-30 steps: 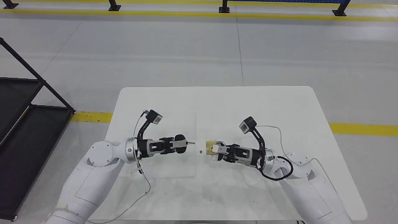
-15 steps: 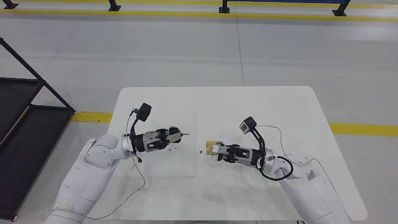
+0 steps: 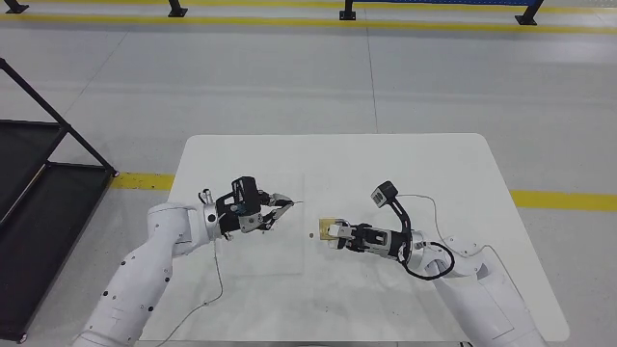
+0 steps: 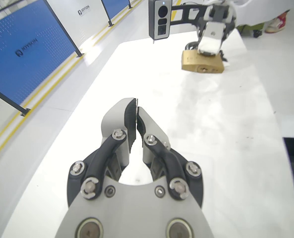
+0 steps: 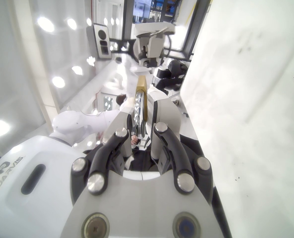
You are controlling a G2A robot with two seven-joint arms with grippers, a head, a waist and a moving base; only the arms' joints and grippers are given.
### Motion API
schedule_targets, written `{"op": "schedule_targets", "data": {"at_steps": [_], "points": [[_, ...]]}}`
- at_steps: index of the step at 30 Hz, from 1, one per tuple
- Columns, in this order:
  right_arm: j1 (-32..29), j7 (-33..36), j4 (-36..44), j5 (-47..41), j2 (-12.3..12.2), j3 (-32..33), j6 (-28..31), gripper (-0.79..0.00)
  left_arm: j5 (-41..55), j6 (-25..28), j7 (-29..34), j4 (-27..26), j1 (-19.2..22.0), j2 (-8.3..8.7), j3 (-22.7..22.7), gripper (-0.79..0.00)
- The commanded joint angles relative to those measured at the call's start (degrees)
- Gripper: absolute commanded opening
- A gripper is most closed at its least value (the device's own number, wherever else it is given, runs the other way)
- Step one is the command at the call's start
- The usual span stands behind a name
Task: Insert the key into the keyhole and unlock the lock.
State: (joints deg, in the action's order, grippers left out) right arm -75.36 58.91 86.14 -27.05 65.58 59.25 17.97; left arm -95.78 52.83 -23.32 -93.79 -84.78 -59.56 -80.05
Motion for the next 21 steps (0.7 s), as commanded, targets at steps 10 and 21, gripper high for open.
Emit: {"op": "schedule_targets", "data": {"at_steps": [10,21], "points": [[0.0,0.0,0.0,0.0,0.0,0.0,0.0,-0.785,-3.1,-0.2,-3.0,0.3,0.1,0.03,0.1,-0.785],[0.0,0.0,0.0,0.0,0.0,0.0,0.0,-0.785,-25.8,-22.8,-17.1,2.6,-0.4,1.07,3.9,-0.785]]}}
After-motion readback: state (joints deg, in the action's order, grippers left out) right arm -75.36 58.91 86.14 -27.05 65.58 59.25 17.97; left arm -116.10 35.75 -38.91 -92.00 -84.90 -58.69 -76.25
